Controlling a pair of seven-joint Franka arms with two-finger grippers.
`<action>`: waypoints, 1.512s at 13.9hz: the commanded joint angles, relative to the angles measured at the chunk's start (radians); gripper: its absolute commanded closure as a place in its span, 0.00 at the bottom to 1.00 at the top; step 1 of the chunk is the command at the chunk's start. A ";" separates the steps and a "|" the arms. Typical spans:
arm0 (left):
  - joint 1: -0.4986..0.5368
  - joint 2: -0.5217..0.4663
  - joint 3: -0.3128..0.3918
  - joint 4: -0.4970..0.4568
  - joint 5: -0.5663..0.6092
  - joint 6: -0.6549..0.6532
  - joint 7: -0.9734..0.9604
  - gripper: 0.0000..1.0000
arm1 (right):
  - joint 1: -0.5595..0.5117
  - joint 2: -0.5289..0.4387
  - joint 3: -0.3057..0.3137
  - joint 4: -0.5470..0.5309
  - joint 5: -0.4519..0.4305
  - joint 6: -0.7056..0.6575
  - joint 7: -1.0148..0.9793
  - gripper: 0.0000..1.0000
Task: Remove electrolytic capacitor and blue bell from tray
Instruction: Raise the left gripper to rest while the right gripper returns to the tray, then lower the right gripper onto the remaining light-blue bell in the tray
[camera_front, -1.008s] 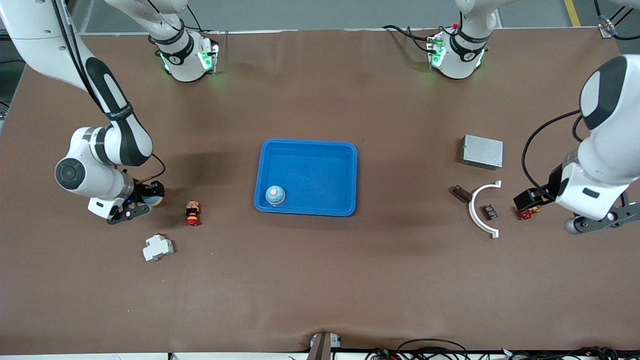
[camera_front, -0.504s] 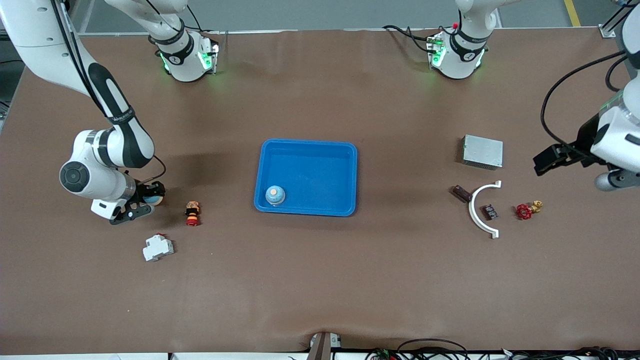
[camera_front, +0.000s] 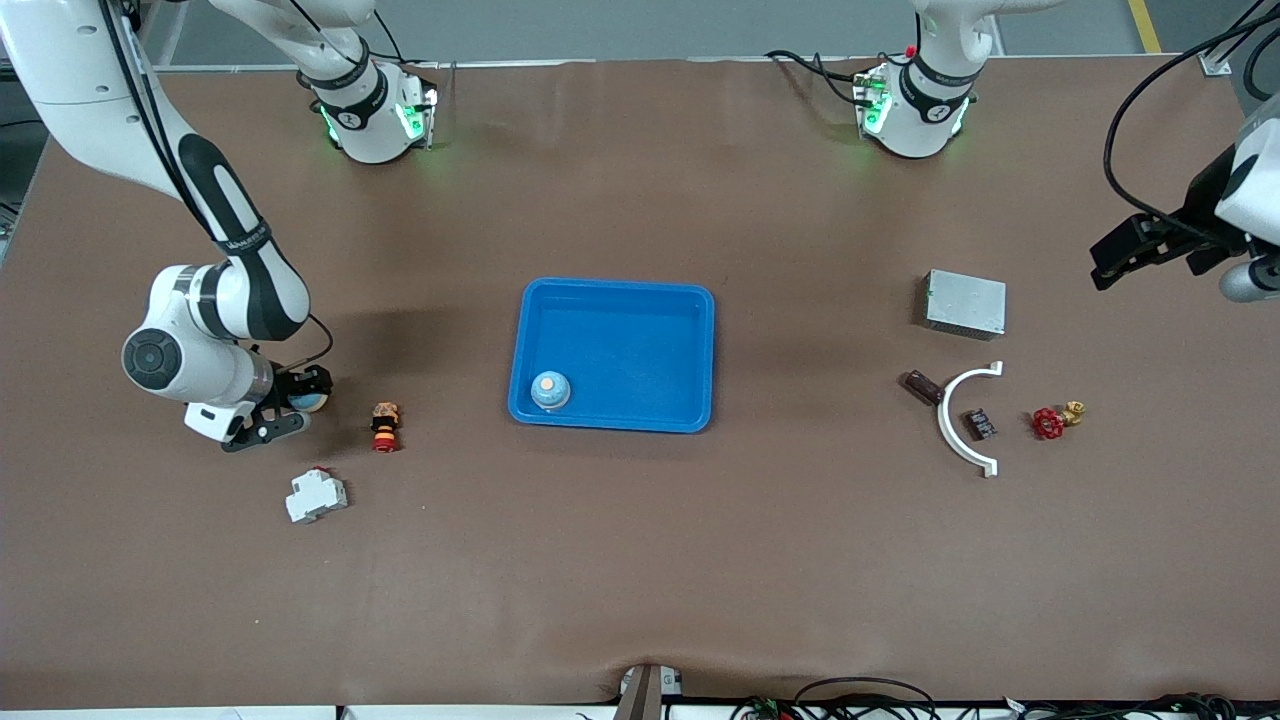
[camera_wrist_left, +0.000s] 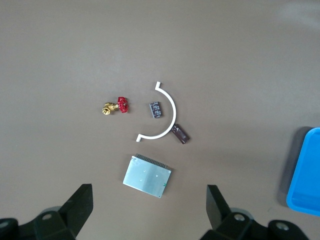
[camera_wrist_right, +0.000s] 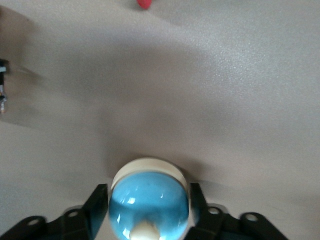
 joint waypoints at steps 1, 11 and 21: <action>-0.051 -0.035 0.048 -0.034 -0.020 0.000 0.022 0.00 | -0.008 -0.031 0.006 0.016 -0.017 -0.079 0.015 0.00; -0.045 -0.017 0.037 -0.023 -0.046 0.023 0.040 0.00 | 0.248 -0.125 0.017 0.372 0.131 -0.688 0.527 0.00; -0.027 0.108 0.052 0.075 -0.040 0.040 0.157 0.00 | 0.558 0.035 0.014 0.533 0.230 -0.381 0.936 0.00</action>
